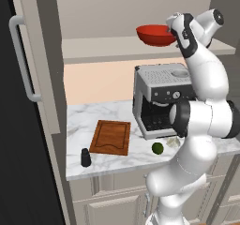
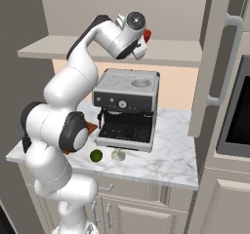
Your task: Open the cabinet. Place the bowl and condiment on the counter. Then place the lime and garlic on the cutting board.
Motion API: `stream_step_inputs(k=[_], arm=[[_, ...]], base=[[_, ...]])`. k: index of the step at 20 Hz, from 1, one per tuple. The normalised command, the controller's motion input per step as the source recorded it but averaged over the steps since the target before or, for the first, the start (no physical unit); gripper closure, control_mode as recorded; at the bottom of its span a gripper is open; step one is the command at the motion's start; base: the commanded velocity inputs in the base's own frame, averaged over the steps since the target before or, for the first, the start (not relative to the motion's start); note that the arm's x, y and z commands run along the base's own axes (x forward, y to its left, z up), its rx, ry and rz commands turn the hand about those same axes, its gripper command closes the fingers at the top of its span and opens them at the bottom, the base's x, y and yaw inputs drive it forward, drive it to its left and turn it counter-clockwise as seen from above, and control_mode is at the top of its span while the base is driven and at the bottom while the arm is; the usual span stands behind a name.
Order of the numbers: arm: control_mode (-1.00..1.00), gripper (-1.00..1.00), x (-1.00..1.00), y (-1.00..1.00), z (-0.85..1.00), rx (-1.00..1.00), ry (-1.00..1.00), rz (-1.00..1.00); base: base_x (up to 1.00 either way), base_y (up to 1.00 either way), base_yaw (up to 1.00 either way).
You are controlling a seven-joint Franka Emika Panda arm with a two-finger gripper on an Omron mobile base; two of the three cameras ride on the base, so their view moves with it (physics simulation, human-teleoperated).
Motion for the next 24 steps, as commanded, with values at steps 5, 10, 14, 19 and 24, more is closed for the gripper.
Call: stream_step_inputs(k=[5, 10, 14, 19, 24], arm=[[-1.00, -1.00, 0.24, -0.03, -0.10, -0.06, 0.03, 0.00], [-1.00, -1.00, 0.25, -0.03, -0.13, -0.06, 0.03, 0.00], [-1.00, -1.00, 0.24, -0.02, -0.17, -0.07, 0.03, 0.00], [-1.00, -1.00, 0.23, -0.01, -0.21, -0.09, 0.04, 0.00], [-1.00, -1.00, 0.21, -0.02, -0.20, -0.08, 0.04, 0.00]], base=[[0.00, 0.00, 0.00], [0.00, 0.00, 0.00], [0.00, 0.00, 0.00], [0.00, 0.00, 0.00], [0.00, 0.00, 0.00]])
